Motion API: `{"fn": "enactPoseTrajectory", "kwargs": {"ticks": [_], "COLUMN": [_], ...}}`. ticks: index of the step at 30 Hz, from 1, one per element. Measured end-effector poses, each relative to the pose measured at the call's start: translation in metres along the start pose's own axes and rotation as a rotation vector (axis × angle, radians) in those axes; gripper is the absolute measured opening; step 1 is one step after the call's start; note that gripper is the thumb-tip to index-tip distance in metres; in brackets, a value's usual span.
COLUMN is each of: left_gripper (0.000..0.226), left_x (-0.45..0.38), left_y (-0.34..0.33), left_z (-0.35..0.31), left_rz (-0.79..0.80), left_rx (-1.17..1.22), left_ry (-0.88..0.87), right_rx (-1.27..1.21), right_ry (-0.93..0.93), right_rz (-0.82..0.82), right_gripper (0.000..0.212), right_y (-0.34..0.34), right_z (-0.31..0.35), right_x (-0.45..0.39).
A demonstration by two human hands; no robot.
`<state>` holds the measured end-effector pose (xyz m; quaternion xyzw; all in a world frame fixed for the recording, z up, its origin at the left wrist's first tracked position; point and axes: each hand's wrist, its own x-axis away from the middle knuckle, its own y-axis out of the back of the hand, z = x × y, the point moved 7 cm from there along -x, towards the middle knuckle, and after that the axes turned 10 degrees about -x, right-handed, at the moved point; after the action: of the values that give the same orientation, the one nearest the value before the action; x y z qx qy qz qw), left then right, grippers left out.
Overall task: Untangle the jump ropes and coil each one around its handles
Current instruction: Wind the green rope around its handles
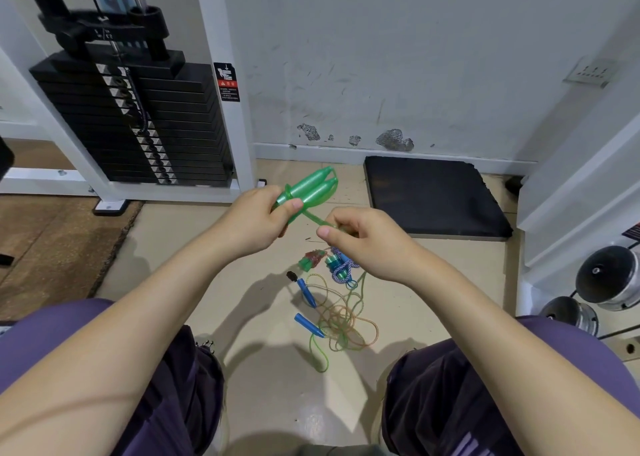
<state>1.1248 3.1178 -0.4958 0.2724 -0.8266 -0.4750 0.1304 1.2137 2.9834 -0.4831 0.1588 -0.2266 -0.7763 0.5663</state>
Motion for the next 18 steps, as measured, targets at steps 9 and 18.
{"fn": "enactPoseTrajectory", "kwargs": {"ticks": [9,18], "left_gripper": [0.024,0.018], "left_x": [0.037,0.039], "left_y": [-0.035,-0.036], "left_z": [-0.042,-0.041], "left_rz": [0.641,0.625], "left_rx": [0.188,0.374], "left_ry": [-0.202,-0.26], "right_rx": [-0.025,-0.27], "right_ry": [0.155,-0.018], "right_rz": [-0.249,-0.128], "right_gripper": [0.02,0.014], "right_y": [0.025,0.016], "right_z": [0.002,-0.015], "right_x": [0.0,-0.006]}}
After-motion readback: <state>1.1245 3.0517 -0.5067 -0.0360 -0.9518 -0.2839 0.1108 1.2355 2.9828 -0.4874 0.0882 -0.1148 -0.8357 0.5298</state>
